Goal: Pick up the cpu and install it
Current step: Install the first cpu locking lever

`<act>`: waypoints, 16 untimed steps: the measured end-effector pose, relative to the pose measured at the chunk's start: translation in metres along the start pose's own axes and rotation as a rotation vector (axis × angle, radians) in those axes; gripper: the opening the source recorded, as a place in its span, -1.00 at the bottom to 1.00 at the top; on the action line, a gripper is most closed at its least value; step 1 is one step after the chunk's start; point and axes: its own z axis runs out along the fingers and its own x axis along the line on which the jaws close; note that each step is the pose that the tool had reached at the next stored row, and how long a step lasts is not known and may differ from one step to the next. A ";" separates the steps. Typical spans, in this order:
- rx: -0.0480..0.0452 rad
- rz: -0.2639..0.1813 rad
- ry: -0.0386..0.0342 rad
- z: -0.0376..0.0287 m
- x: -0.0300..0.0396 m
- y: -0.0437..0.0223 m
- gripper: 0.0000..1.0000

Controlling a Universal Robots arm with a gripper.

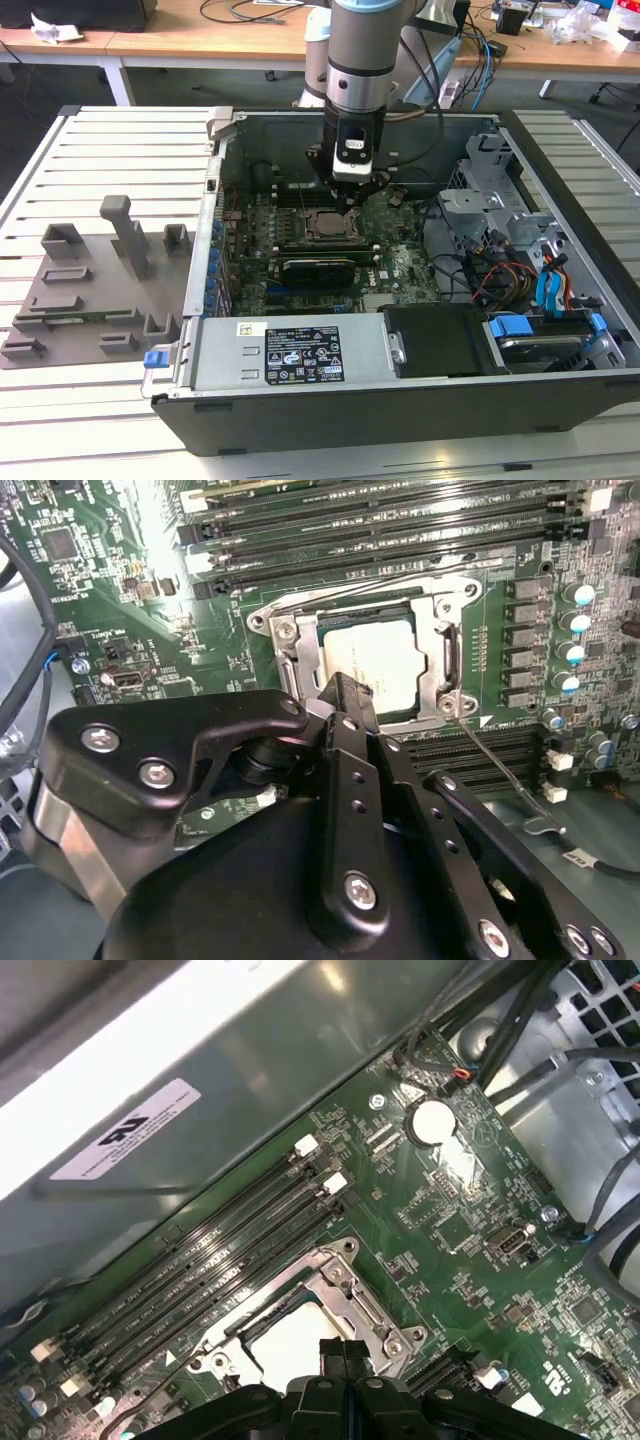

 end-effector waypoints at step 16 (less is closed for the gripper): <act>-0.0050 -0.136 -0.0062 0.0000 0.0000 0.0000 -0.79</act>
